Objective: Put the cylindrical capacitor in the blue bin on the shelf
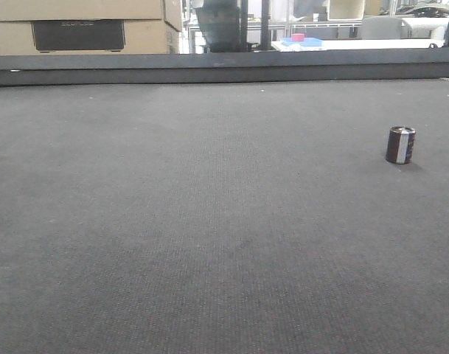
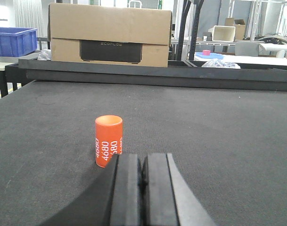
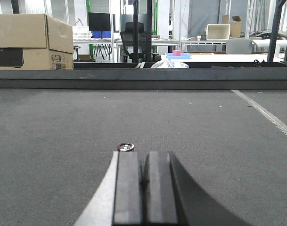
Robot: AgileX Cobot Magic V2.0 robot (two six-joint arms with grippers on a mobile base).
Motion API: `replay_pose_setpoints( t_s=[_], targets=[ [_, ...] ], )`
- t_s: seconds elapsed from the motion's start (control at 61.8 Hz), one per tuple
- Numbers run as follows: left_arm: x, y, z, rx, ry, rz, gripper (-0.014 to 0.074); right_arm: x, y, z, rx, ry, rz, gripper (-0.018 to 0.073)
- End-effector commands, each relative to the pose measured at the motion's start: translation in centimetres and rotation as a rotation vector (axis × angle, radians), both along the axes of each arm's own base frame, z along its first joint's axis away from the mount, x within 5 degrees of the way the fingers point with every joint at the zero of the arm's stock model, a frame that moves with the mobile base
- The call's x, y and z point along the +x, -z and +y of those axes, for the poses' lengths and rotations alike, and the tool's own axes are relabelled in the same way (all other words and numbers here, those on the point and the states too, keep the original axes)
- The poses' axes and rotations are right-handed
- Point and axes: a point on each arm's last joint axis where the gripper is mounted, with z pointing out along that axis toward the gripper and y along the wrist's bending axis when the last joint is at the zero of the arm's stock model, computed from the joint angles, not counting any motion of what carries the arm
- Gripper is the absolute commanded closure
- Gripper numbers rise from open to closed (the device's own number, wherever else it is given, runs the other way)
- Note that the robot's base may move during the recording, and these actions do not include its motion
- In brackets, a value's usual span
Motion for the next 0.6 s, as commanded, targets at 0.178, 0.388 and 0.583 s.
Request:
replay_pose_setpoints(
  t_s=[0.178,0.388,0.583],
  targets=[
    [-0.06,-0.23,0.03,-0.008,-0.004,-0.02,0.0707,-0.03,-0.08,-0.03,-0.012,0.006,-0.017,0.0724],
    [-0.06,-0.23,0.03,-0.008,-0.004,-0.02,0.0707,-0.03,-0.08,-0.03,-0.012,0.006,-0.017,0.0724],
    [-0.06,-0.23,0.03,-0.008,-0.004,-0.02,0.0707,-0.03,-0.08,-0.03,-0.012,0.006,-0.017,0.0724]
  ],
)
